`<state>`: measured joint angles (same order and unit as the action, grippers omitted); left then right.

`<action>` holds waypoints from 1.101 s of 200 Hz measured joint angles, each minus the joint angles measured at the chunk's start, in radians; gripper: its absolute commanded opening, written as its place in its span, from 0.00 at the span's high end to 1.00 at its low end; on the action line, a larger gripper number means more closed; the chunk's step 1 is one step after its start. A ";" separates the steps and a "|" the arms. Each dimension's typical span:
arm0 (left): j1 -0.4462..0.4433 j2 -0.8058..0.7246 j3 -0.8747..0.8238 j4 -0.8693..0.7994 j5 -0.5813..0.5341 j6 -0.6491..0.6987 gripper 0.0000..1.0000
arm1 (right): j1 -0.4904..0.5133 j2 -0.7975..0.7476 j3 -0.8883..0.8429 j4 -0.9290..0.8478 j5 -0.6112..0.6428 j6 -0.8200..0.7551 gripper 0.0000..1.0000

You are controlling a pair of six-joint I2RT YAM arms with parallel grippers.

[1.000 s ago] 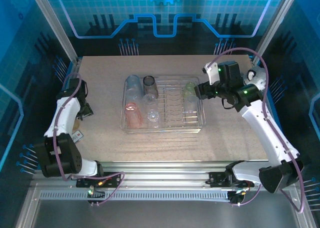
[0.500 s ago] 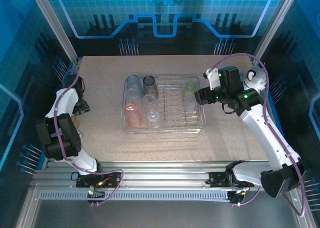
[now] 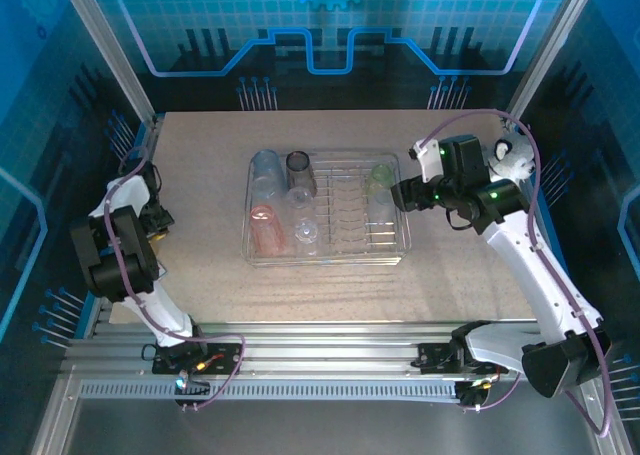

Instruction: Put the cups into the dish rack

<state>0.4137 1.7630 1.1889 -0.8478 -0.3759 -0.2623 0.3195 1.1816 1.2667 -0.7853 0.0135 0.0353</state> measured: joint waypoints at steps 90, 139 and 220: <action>-0.059 -0.265 -0.011 0.036 0.193 0.000 1.00 | -0.003 -0.155 -0.149 0.108 -0.016 -0.008 0.22; -0.099 -0.657 -0.165 0.254 0.614 -0.174 1.00 | -0.056 -0.179 -0.146 0.124 -0.140 -0.007 0.08; -0.602 -0.765 -0.232 0.781 1.030 -0.518 1.00 | -0.207 -0.133 -0.081 0.079 -0.606 0.119 0.00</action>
<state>-0.1883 0.9981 0.9573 -0.0669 0.6537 -0.7803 0.1127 1.0489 1.1858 -0.7063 -0.5922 0.1547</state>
